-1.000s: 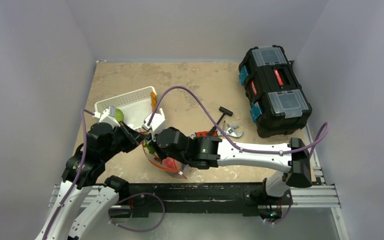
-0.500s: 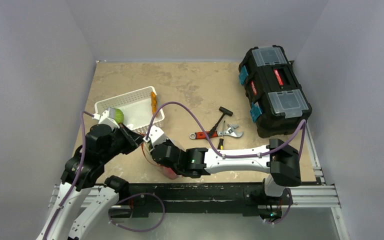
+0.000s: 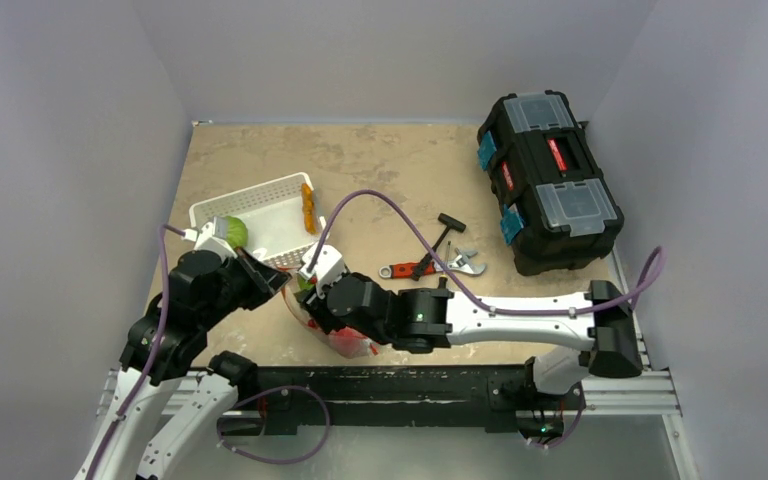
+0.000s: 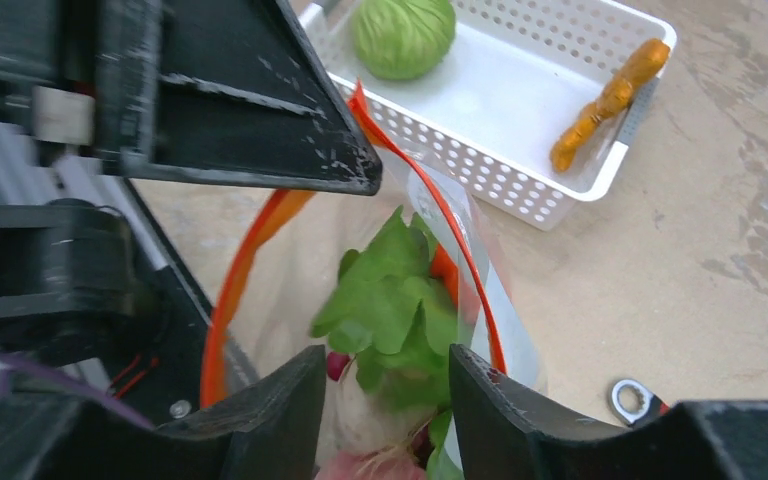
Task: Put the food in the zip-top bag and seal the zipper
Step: Adjust the fake food in the zipper food storage bag.
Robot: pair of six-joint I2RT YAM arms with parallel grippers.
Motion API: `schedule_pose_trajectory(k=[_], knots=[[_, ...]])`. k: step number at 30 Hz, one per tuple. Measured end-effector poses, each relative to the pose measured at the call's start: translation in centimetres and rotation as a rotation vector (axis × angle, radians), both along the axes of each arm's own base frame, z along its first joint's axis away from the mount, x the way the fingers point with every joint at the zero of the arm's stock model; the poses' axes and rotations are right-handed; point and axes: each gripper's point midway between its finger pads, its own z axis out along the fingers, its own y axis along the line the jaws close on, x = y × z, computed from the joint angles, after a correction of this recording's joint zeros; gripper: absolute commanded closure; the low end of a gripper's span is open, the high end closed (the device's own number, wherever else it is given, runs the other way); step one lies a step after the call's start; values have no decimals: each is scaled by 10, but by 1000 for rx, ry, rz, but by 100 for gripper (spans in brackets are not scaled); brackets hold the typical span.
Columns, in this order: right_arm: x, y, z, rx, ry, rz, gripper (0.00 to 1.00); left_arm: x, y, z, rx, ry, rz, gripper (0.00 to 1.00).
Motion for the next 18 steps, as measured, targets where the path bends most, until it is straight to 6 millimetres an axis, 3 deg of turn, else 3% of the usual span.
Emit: schedule_pose_trajectory(k=[6, 9, 10, 13, 18], knots=[[-24, -4, 47, 110, 24, 98, 49, 1, 1, 0, 3, -1, 6, 100], [-30, 2, 66, 159, 28, 128, 62, 1, 1, 0, 1, 0, 12, 100], [-30, 5, 69, 166, 29, 127, 72, 1, 2, 0, 0, 1, 14, 100], [-24, 18, 72, 172, 20, 105, 85, 1, 2, 0, 0, 1, 15, 100], [-7, 32, 47, 120, -17, 19, 91, 1, 2, 0, -6, 3, 19, 100]])
